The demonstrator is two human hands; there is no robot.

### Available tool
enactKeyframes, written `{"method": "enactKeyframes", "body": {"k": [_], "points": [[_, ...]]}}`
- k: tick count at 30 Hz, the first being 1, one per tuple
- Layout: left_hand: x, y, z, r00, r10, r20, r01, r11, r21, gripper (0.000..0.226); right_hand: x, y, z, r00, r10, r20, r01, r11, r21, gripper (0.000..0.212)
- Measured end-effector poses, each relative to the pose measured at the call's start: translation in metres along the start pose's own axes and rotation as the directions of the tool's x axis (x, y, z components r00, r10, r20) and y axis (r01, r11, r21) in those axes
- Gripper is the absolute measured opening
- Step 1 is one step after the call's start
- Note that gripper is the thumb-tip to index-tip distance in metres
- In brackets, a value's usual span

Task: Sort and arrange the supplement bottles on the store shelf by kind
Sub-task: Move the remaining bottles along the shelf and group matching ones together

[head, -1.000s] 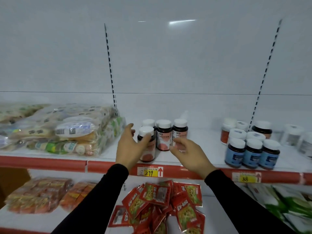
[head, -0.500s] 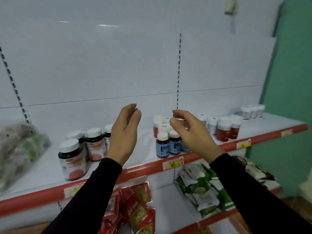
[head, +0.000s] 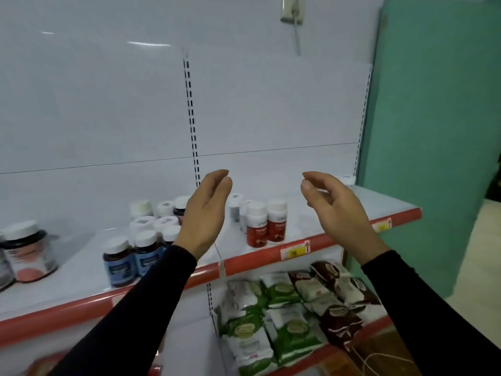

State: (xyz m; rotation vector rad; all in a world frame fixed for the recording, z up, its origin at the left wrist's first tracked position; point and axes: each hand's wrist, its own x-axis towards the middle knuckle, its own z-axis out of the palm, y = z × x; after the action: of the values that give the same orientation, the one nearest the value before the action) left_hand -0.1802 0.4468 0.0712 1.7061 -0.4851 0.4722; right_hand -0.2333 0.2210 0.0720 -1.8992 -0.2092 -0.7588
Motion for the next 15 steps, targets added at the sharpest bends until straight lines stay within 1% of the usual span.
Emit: {"method": "enactKeyframes", "body": {"k": [3, 6, 7, 10, 11, 13, 15], "points": [[0.012, 0.000, 0.032, 1.000, -0.020, 0.016, 0.019, 0.998, 0.055, 0.042, 0.026, 0.027, -0.027, 1.000, 0.021, 0.013, -0.021, 0.999, 0.039, 0.029], [0.027, -0.002, 0.047, 0.999, -0.042, -0.031, 0.044, 0.995, 0.091, 0.052, 0.053, 0.048, -0.036, 0.999, 0.023, 0.049, -0.026, 0.997, 0.066, 0.032], [0.032, -0.002, 0.050, 0.997, -0.054, -0.054, 0.059, 0.994, 0.095, 0.050, 0.062, 0.054, -0.036, 0.998, 0.018, 0.064, -0.023, 0.997, 0.070, 0.033], [0.049, -0.008, 0.052, 0.990, -0.088, -0.107, 0.097, 0.991, 0.087, 0.024, 0.090, 0.068, -0.028, 0.993, 0.011, 0.114, -0.019, 0.998, 0.066, 0.035], [0.055, -0.010, 0.052, 0.989, -0.092, -0.119, 0.103, 0.991, 0.091, 0.021, 0.099, 0.073, -0.024, 0.991, 0.013, 0.134, -0.021, 0.998, 0.064, 0.037], [0.067, -0.016, 0.052, 0.985, -0.098, -0.143, 0.111, 0.990, 0.086, 0.024, 0.119, 0.083, -0.015, 0.983, 0.016, 0.181, -0.027, 0.998, 0.058, 0.038], [0.077, -0.023, 0.052, 0.982, -0.101, -0.160, 0.115, 0.990, 0.078, 0.030, 0.140, 0.094, -0.003, 0.974, 0.028, 0.225, -0.040, 0.998, 0.049, 0.034]]}}
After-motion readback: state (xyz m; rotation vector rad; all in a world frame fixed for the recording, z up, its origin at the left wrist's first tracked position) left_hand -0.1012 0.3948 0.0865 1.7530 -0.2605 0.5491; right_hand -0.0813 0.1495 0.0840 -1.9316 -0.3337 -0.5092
